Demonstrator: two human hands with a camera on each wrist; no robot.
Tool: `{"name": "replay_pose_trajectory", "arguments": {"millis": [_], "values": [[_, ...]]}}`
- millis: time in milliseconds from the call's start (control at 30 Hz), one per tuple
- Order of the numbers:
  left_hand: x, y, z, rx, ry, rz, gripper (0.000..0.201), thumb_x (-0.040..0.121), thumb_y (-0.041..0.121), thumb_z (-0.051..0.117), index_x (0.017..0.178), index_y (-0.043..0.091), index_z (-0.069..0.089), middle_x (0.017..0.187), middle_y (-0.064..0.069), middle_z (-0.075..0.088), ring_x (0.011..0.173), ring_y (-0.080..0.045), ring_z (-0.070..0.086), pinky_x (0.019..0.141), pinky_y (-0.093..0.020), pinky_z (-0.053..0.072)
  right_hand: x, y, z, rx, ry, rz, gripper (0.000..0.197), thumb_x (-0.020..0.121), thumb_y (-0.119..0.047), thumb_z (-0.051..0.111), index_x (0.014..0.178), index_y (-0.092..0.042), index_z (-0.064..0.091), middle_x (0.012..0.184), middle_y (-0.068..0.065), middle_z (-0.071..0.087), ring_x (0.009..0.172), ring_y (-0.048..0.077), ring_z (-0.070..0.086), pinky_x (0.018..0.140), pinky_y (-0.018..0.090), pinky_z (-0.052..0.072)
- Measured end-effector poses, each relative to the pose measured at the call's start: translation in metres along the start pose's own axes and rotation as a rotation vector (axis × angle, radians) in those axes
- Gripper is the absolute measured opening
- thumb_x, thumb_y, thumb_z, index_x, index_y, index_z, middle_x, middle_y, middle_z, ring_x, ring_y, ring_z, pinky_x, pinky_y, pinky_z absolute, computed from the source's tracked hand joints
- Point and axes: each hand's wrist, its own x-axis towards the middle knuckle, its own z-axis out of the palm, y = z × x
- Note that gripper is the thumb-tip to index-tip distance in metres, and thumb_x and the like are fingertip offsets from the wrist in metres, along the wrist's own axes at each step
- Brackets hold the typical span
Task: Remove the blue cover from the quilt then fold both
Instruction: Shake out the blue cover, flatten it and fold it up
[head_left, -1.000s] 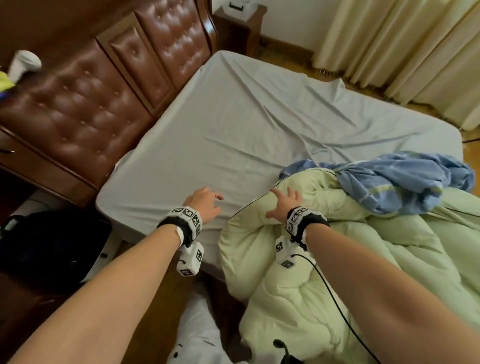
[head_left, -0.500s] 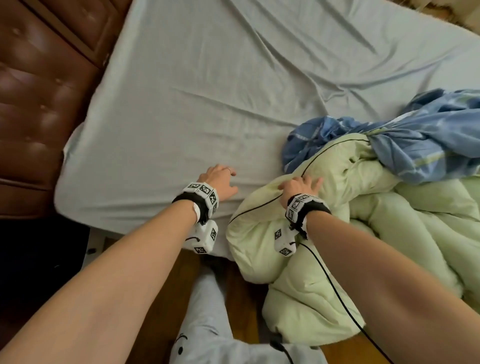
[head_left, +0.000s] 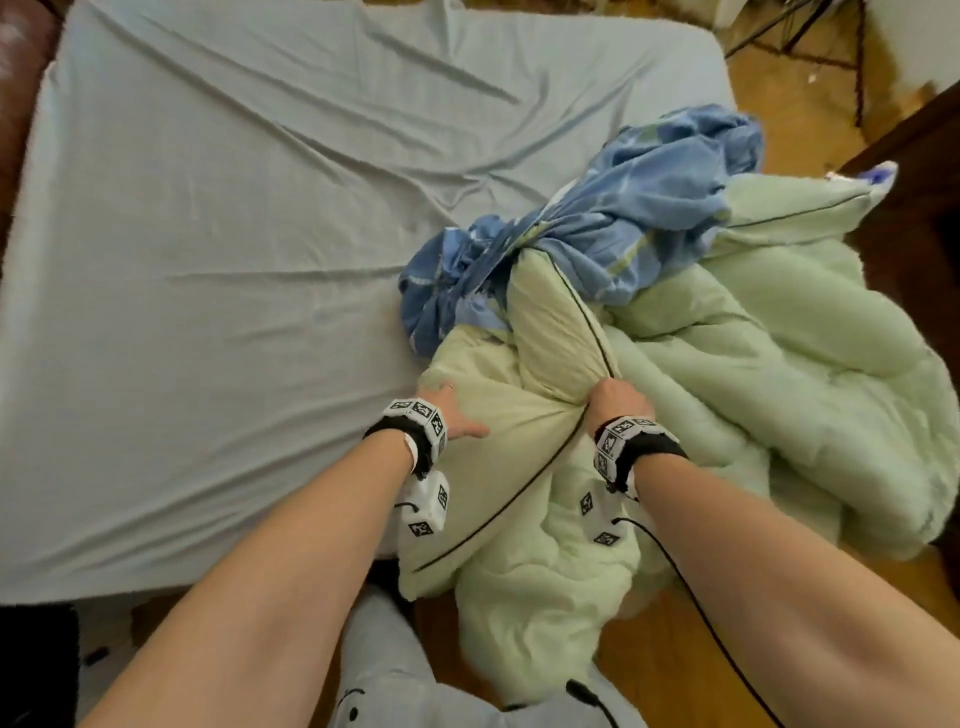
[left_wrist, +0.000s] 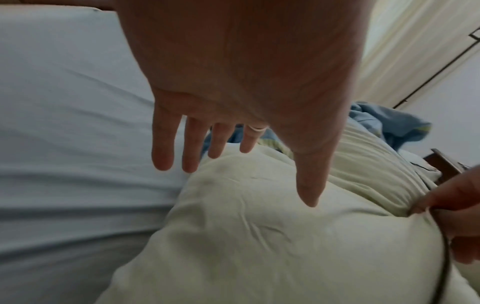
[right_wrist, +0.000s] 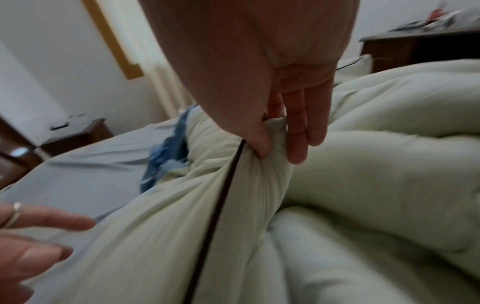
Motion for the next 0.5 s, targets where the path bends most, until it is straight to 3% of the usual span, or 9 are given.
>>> {"name": "replay_pose_trajectory", "arguments": {"millis": [67,200,367,400,500], "values": [[-0.005,0.061,0.014,0.062,-0.023,0.027,0.113,0.065,0.069,0.071,0.151,0.013,0.023,0.152,-0.011,0.036,0.135,-0.032,0.041,0.109,-0.041,0.038,-0.001,0.071,-0.016,0.03,0.034,0.07,0.03,0.091,-0.004,0.045,0.114,-0.004,0.064,0.116,0.017,0.063,0.104,0.035,0.065,0.081,0.039,0.052],[-0.029,0.185,0.045,0.214,-0.04,0.123,0.1,0.078,0.055,0.071,0.152,0.011,0.021,0.152,-0.013,0.036,0.135,-0.034,0.04,0.109,-0.039,0.035,-0.014,0.21,-0.033,0.134,0.09,0.252,0.029,0.091,-0.003,0.048,0.114,-0.003,0.065,0.115,0.017,0.065,0.105,0.036,0.065,0.084,0.041,0.052],[-0.06,0.294,0.068,0.488,0.02,0.34,0.07,0.085,0.048,0.062,0.144,0.019,0.039,0.145,-0.011,0.046,0.131,-0.032,0.046,0.107,-0.042,0.04,-0.043,0.34,-0.011,0.186,0.073,0.517,0.032,0.097,-0.002,0.041,0.121,0.001,0.062,0.12,0.02,0.061,0.111,0.038,0.061,0.088,0.042,0.049],[-0.064,0.306,0.067,0.509,0.098,0.349,0.068,0.083,0.046,0.06,0.143,0.02,0.04,0.144,-0.011,0.045,0.129,-0.032,0.046,0.105,-0.045,0.041,-0.046,0.352,-0.006,0.195,0.06,0.534,0.032,0.096,-0.003,0.043,0.122,0.001,0.061,0.12,0.02,0.059,0.111,0.039,0.06,0.088,0.043,0.049],[-0.061,0.317,0.052,0.5,0.52,0.314,0.07,0.081,0.039,0.059,0.143,0.018,0.032,0.141,-0.014,0.037,0.13,-0.033,0.036,0.103,-0.048,0.039,-0.043,0.361,0.005,0.252,0.024,0.53,0.032,0.093,-0.006,0.047,0.121,-0.002,0.061,0.12,0.018,0.057,0.108,0.039,0.061,0.086,0.043,0.05]]}}
